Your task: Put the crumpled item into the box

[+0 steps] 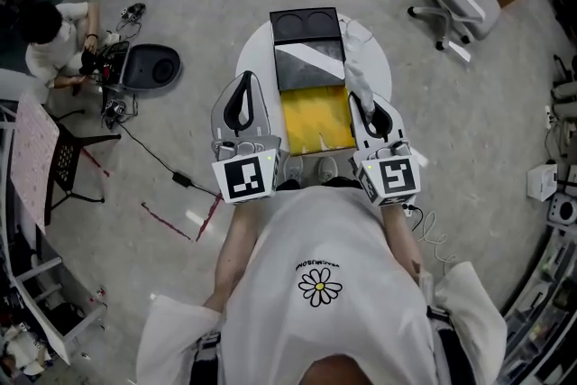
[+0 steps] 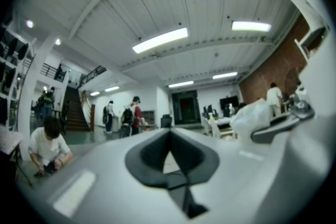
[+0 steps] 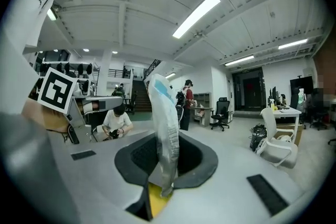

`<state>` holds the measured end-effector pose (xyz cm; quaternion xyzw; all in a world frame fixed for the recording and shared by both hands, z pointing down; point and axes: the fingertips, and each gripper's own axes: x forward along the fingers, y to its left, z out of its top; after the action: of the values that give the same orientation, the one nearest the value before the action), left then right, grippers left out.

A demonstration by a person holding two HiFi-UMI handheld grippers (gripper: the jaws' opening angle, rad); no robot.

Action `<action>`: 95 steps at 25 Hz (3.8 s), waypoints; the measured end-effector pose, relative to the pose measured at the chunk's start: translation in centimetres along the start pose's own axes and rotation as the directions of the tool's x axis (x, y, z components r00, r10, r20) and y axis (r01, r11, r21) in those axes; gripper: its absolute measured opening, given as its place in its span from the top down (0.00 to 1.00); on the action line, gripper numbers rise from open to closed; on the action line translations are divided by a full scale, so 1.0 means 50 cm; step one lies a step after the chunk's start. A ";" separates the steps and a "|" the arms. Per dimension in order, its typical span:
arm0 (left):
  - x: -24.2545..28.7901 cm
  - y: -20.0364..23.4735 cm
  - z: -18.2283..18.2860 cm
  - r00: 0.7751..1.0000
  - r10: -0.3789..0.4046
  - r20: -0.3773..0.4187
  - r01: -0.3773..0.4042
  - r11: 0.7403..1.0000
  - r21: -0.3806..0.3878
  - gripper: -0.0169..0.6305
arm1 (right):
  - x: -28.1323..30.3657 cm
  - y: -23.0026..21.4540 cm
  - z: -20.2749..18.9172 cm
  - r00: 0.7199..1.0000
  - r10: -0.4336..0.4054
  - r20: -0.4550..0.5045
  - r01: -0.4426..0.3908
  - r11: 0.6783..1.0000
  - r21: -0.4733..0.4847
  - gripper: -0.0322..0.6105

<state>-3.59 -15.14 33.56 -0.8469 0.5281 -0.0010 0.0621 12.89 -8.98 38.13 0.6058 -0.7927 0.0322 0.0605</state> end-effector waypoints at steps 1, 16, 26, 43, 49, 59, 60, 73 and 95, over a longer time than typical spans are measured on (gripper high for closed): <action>-0.001 0.001 -0.002 1.000 0.002 -0.004 -0.002 1.000 0.001 0.98 | 0.002 0.003 0.000 1.000 0.000 -0.009 0.000 1.000 -0.022 0.88; -0.009 0.004 -0.001 0.999 0.034 -0.001 -0.034 0.999 -0.027 0.98 | 0.103 0.065 -0.215 0.880 0.132 -0.457 -0.391 0.746 -0.538 0.88; -0.028 0.027 -0.022 0.996 0.081 -0.036 -0.082 0.996 -0.042 0.98 | 0.142 0.060 -0.444 0.717 0.074 -0.693 -0.607 0.556 -0.568 0.88; -0.021 0.018 -0.040 0.995 0.075 -0.067 -0.078 0.996 -0.034 0.98 | 0.171 0.029 -0.552 0.629 -0.025 -0.777 -0.655 0.522 -0.547 0.86; -0.024 0.014 -0.074 0.990 0.049 -0.133 -0.054 0.998 -0.028 0.98 | 0.167 0.038 -0.562 0.596 0.013 -0.803 -0.672 0.555 -0.490 0.81; -0.023 0.012 -0.074 0.992 0.040 -0.124 -0.046 0.998 -0.050 0.98 | 0.156 0.050 -0.573 0.512 0.092 -0.854 -0.707 0.609 -0.358 0.64; -0.023 0.012 -0.076 0.991 0.041 -0.125 -0.047 0.998 -0.049 0.98 | 0.156 0.051 -0.573 0.503 0.103 -0.858 -0.712 0.613 -0.343 0.63; -0.026 0.010 -0.076 0.991 0.044 -0.128 -0.052 0.997 -0.057 0.98 | 0.136 0.077 -0.566 0.442 0.185 -0.878 -0.751 0.611 -0.249 0.49; -0.019 0.006 -0.050 0.996 0.007 -0.088 -0.010 0.999 -0.041 0.98 | 0.207 0.043 -0.403 0.632 0.158 -0.758 -0.658 0.626 -0.419 0.47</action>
<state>-4.47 -14.68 36.06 -0.8448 0.5339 -0.0273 0.0212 9.30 -15.81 59.51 0.2755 -0.7972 -0.0277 0.5365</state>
